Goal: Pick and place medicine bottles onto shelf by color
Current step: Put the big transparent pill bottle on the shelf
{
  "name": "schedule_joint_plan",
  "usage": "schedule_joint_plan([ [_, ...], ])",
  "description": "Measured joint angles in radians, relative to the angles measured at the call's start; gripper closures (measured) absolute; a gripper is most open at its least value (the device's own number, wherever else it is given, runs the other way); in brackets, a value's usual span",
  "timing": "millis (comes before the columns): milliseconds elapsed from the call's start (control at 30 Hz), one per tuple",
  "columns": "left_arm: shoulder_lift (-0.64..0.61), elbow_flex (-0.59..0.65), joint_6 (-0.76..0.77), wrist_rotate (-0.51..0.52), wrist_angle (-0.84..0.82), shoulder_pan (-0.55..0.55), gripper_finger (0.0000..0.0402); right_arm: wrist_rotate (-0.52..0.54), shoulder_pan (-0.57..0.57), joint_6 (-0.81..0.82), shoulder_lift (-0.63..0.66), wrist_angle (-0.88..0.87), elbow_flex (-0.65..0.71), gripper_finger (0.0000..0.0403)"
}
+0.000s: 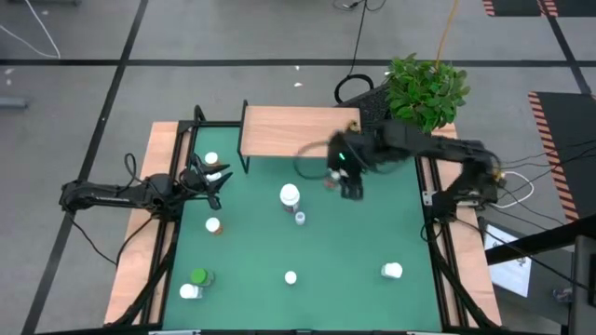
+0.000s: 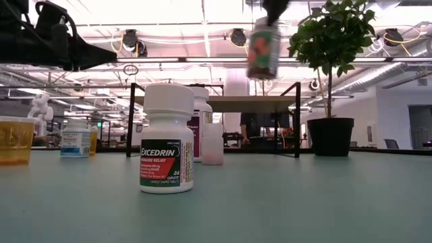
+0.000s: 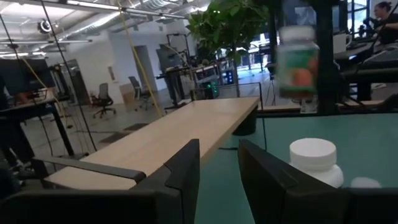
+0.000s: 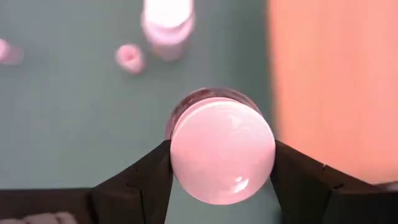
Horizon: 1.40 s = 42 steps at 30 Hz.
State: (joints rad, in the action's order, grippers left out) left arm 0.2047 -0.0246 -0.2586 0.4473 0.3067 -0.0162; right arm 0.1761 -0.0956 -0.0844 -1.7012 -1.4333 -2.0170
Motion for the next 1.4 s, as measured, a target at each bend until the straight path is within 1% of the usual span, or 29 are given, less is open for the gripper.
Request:
schedule_joint_plan([
  [100,0.000,0.000,0.036,0.002,-0.027,0.000,0.0289,0.062,-0.100,-0.148,-0.108,-0.093,-0.238,0.0185],
  [167,0.000,0.000,0.053,0.002,-0.052,0.000,0.0289,0.072,-0.190,-0.213,-0.153,-0.108,-0.343,0.0185],
  [200,0.000,0.000,0.054,0.002,-0.061,0.000,0.0289,0.075,-0.236,-0.242,-0.154,-0.070,-0.339,0.0185],
  [267,0.001,0.000,0.052,0.002,-0.075,0.001,0.0289,0.071,-0.337,-0.300,-0.131,0.021,-0.280,0.0185],
  [433,0.003,-0.001,0.049,0.007,-0.069,0.001,0.0289,0.045,-0.552,-0.324,-0.154,0.051,-0.217,0.0185],
  [467,0.003,-0.001,0.048,0.008,-0.068,0.002,0.0289,0.018,-0.584,-0.324,-0.159,0.050,-0.210,0.0185],
  [567,0.003,-0.001,0.033,0.009,-0.065,0.003,0.0289,-0.128,-0.652,-0.321,-0.160,0.053,-0.199,0.0185],
  [600,0.003,-0.001,0.026,0.010,-0.061,0.003,0.0289,-0.152,-0.664,-0.321,-0.158,0.052,-0.194,0.0185],
  [767,0.003,-0.001,0.010,0.018,-0.050,0.009,0.0289,-0.168,-0.681,-0.330,-0.159,0.042,-0.162,0.0185],
  [867,0.003,-0.001,0.029,0.019,-0.051,0.012,0.0289,-0.234,-0.682,-0.337,-0.158,0.039,-0.125,0.0185],
  [967,0.003,-0.001,0.049,0.020,-0.056,0.012,0.0289,-0.207,-0.669,-0.325,-0.153,0.068,-0.089,0.0182],
  [1067,0.003,-0.001,0.056,0.020,-0.059,0.012,0.0289,-0.180,-0.661,-0.321,-0.152,0.084,-0.074,0.0157],
  [1200,0.003,-0.001,0.055,0.019,-0.066,0.012,0.0289,-0.177,-0.660,-0.313,-0.150,0.105,-0.071,0.0130],
  [1400,0.003,-0.001,0.054,0.019,-0.066,0.012,0.0289,-0.170,-0.649,-0.321,-0.100,0.154,-0.067,0.0128],
])
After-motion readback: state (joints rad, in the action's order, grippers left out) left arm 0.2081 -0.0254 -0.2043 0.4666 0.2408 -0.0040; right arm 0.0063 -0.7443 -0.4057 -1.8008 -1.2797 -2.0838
